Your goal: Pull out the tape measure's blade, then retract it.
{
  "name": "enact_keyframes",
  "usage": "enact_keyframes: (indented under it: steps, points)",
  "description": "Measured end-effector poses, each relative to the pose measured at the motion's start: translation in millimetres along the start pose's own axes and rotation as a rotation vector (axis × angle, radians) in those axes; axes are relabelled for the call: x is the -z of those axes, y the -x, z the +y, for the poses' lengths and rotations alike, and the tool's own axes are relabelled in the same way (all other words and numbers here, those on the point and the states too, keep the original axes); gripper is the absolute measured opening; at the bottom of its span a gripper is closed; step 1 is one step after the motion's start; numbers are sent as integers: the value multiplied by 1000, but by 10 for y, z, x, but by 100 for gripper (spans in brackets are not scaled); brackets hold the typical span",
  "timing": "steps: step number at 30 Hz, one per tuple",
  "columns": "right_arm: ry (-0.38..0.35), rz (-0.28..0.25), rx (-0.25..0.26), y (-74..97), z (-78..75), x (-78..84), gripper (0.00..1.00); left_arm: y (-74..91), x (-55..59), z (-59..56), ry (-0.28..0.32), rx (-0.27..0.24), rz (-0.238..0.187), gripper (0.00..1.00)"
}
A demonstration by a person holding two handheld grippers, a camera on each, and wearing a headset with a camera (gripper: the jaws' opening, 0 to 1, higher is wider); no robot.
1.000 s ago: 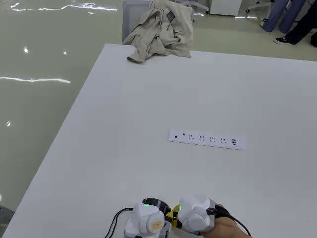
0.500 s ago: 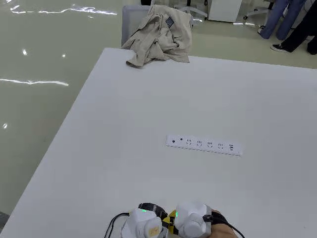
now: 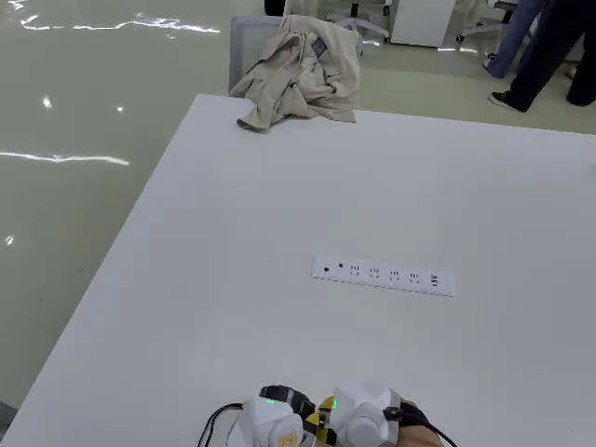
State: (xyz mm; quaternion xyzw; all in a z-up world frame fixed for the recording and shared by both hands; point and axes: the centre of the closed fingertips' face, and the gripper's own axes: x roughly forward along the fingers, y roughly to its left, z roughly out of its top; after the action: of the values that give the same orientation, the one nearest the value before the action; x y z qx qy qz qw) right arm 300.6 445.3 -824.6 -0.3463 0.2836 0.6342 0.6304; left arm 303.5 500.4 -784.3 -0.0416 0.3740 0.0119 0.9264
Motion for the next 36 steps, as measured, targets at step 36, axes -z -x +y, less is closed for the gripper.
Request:
enact_keyframes:
  steps: [36]
  points:
    - [-304,-86,117,212,39,-32,42,257,-20,-85,30,104,-51,77]
